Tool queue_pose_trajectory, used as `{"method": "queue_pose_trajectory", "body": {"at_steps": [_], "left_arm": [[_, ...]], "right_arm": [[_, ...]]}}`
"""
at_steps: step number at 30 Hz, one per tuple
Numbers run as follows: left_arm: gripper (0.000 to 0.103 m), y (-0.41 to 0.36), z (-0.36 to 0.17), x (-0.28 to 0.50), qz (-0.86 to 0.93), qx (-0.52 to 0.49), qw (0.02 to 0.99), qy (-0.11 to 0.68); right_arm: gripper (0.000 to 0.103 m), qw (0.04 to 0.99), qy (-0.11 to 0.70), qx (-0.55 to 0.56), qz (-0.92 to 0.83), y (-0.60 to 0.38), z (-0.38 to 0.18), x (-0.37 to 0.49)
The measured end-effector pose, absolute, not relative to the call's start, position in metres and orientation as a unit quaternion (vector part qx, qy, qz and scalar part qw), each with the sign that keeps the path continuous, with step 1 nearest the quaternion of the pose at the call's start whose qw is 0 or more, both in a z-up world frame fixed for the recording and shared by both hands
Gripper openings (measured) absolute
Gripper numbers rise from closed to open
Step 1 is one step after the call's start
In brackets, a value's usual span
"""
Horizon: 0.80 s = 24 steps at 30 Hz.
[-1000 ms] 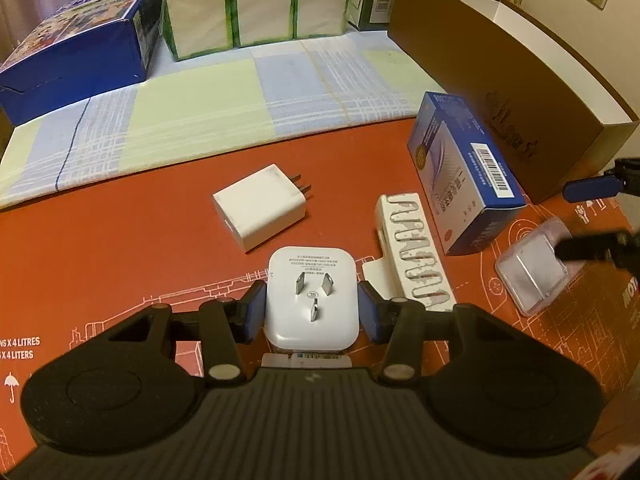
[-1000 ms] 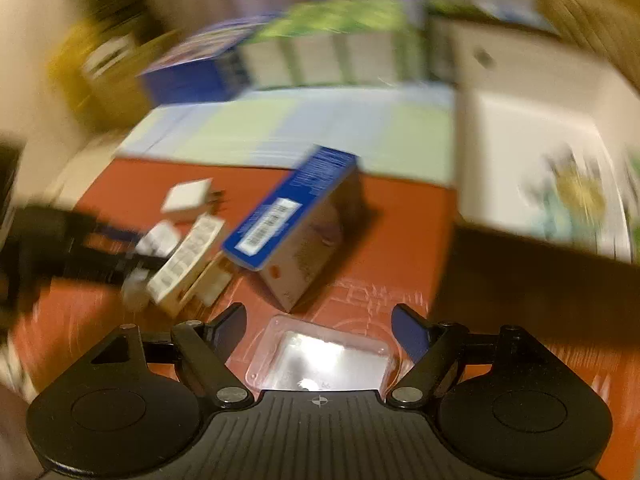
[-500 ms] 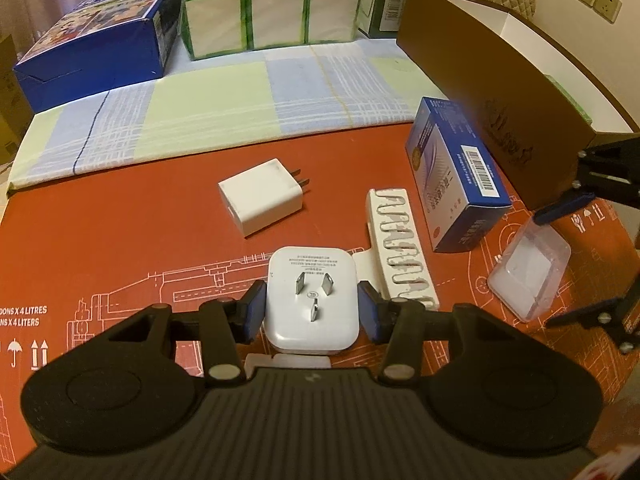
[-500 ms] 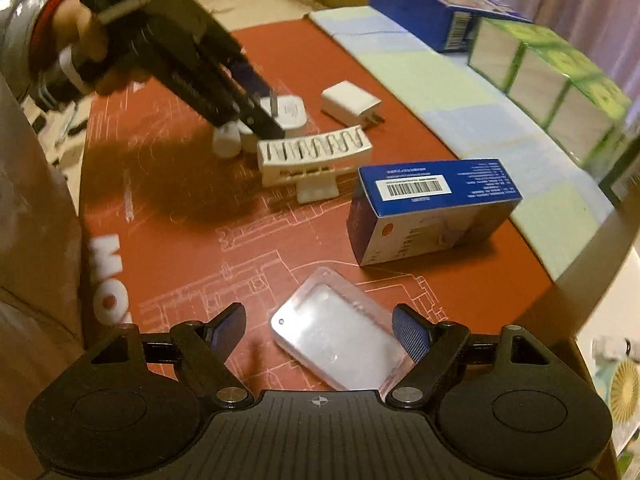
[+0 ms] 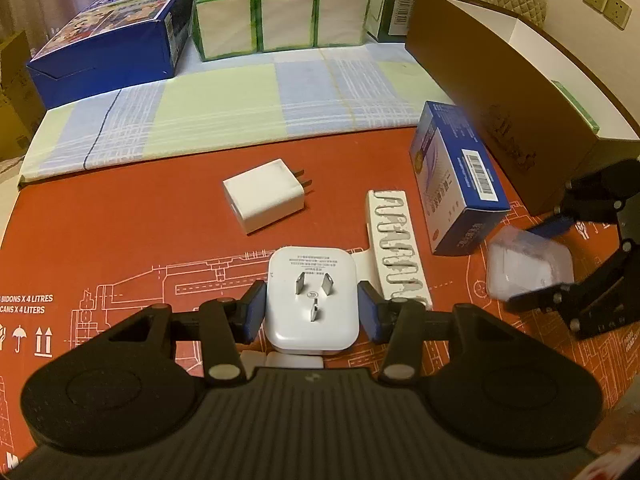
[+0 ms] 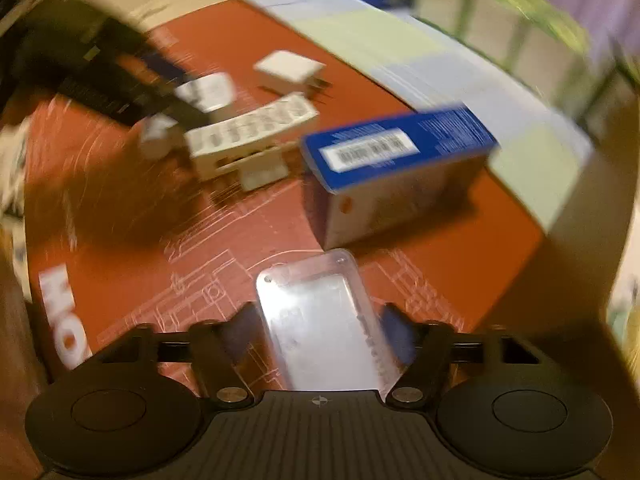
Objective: Organize rigid objects
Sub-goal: 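Carry the plug adapter and clear tray over the storage box with both tools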
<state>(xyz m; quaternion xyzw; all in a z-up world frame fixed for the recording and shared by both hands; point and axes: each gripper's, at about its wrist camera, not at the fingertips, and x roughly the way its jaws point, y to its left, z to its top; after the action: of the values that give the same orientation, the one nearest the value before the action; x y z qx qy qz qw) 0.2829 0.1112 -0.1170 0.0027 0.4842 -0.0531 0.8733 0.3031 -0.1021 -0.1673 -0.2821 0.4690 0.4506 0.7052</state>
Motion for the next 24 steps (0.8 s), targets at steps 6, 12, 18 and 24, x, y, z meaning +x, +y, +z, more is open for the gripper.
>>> {"method": "queue_pose_trajectory", "body": {"at_steps": [6, 12, 18, 24], "left_arm": [[0.044, 0.110, -0.117, 0.285, -0.054, 0.006, 0.873, 0.485], [0.044, 0.107, -0.114, 0.285, -0.057, 0.009, 0.873, 0.484], [0.044, 0.105, -0.106, 0.284, -0.058, 0.013, 0.874, 0.482], [0.044, 0.099, -0.089, 0.283, -0.059, 0.018, 0.879, 0.474]], "right_arm": [[0.055, 0.743, 0.493, -0.208, 0.401, -0.115, -0.167, 0.311], [0.054, 0.762, 0.500, -0.177, 0.371, -0.118, -0.163, 0.305], [0.054, 0.778, 0.493, -0.128, 0.367, -0.130, -0.144, 0.298], [0.054, 0.796, 0.477, -0.092, 0.361, -0.136, -0.120, 0.293]]}}
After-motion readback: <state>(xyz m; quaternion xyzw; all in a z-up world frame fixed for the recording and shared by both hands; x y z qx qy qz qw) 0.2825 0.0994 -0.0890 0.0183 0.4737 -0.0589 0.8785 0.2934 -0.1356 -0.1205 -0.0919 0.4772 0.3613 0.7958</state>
